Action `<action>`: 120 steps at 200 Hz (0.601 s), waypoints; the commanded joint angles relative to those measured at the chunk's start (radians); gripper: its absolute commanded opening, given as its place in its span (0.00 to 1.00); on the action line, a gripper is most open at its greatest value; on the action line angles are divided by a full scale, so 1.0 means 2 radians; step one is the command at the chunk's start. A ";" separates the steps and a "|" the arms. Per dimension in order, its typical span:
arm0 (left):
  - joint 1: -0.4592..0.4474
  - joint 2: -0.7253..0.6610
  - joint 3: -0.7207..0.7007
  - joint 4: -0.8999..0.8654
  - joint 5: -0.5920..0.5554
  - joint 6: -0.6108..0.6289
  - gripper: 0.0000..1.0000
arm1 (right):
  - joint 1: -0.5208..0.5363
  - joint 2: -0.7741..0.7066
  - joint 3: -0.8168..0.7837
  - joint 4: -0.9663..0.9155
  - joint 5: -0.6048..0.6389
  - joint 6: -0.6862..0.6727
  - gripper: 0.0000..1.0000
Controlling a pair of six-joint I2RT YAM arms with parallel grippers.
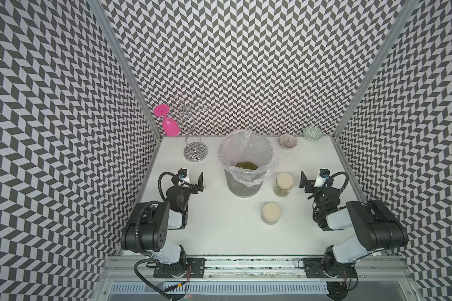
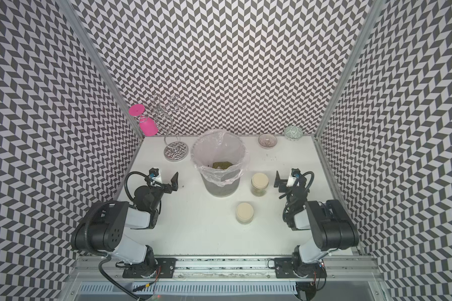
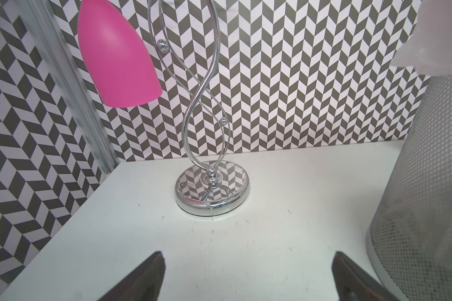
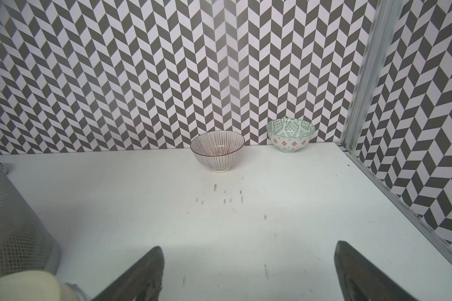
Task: Empty moldy mung beans from jars
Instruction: Pick up the jar from the center of the board.
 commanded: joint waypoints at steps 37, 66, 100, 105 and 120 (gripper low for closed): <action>-0.001 -0.001 -0.001 0.013 0.002 0.008 1.00 | 0.004 -0.001 -0.006 0.042 -0.004 -0.008 0.99; -0.002 -0.001 0.000 0.013 0.001 0.008 1.00 | 0.004 -0.001 -0.006 0.042 -0.004 -0.008 0.99; -0.001 -0.001 0.000 0.013 0.002 0.007 1.00 | 0.004 -0.001 -0.005 0.041 -0.003 -0.007 0.99; -0.001 -0.001 0.000 0.013 0.002 0.008 1.00 | 0.004 0.000 -0.003 0.038 -0.002 -0.005 0.99; 0.000 0.000 0.001 0.012 0.002 0.006 1.00 | 0.003 0.000 -0.002 0.030 0.001 -0.002 0.99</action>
